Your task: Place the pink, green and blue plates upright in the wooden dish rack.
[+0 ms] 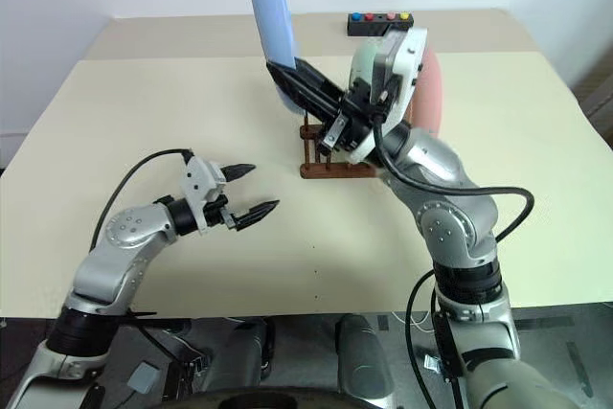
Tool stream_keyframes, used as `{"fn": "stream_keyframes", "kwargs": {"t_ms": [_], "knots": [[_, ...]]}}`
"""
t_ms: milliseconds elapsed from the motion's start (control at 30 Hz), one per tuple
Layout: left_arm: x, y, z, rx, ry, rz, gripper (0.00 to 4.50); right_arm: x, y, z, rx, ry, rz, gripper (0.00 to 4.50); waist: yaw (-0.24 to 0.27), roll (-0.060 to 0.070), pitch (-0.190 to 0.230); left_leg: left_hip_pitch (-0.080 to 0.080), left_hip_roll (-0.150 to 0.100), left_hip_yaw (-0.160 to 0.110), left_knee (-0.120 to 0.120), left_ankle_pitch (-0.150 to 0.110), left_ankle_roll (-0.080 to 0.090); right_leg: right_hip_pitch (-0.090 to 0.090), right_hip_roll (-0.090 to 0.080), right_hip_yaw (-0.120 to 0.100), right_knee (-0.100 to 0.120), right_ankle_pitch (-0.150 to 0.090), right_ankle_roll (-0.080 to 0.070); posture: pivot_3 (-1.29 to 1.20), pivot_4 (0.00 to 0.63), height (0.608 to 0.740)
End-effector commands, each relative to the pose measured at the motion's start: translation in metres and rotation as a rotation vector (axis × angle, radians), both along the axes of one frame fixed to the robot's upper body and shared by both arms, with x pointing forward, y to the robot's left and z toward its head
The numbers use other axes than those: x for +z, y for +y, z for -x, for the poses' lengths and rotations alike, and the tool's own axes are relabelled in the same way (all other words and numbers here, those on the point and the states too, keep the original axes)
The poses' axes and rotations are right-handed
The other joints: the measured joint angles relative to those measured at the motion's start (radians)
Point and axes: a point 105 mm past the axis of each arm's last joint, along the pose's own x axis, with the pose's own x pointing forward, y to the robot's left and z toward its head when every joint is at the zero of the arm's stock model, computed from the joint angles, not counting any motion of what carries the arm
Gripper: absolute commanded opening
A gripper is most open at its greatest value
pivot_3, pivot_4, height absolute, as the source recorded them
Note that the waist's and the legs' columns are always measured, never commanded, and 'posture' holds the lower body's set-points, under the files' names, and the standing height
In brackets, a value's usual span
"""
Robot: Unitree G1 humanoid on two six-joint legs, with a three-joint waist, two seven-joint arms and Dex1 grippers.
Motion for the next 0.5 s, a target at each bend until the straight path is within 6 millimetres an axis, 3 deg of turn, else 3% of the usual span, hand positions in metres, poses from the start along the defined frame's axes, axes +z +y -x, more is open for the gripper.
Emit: {"fn": "stream_keyframes", "kwargs": {"t_ms": [33, 500], "knots": [[0.009, 0.001, 0.001, -0.006, -0.043, 0.014, 4.5, 0.011, -0.006, 0.004, -0.009, 0.002, -0.075, 0.03, 0.001, 0.0, 0.0, 0.0, 0.0, 0.0, 0.0, 0.0, 0.0, 0.0, 0.0, 0.0, 0.0, 0.0, 0.0, 0.0, 0.15, 0.73], [0.009, -0.002, 0.002, -0.012, -0.042, 0.019, 4.5, -0.009, -0.022, -0.02, -0.026, 0.229, -0.196, 0.03, -0.001, 0.0, 0.0, 0.0, 0.0, 0.0, 0.0, 0.0, 0.0, 0.0, 0.0, 0.0, 0.0, 0.0, 0.0, 0.0, 0.15, 0.73]]}}
